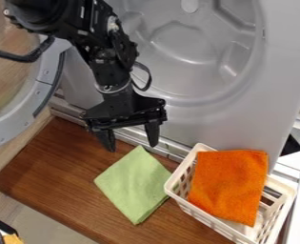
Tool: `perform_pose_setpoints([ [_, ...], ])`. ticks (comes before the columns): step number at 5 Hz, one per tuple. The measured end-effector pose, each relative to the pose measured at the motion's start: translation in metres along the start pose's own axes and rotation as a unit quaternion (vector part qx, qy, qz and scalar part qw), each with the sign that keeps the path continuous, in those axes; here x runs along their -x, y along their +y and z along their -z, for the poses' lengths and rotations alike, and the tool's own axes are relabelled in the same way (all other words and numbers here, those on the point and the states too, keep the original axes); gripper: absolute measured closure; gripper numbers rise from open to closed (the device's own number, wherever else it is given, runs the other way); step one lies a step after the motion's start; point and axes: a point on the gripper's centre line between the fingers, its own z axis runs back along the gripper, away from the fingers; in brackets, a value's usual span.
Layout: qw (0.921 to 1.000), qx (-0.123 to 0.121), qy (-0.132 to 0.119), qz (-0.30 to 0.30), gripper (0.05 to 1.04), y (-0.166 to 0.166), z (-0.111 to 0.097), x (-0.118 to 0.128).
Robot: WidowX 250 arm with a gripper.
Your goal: Move the green cloth to the left
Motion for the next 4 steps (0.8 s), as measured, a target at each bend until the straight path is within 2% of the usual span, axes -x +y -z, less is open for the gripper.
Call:
perform_pose_setpoints([
  [1,0.9999,-0.003,0.012,-0.002,0.083,0.001,0.006,0.004],
  [2,0.9998,0.006,0.017,-0.004,0.083,0.005,0.017,0.002],
  [3,0.9997,-0.002,0.022,-0.006,0.083,0.012,0.031,0.000],
  [4,0.9998,-0.007,0.015,-0.010,0.083,0.017,0.048,-0.003],
])
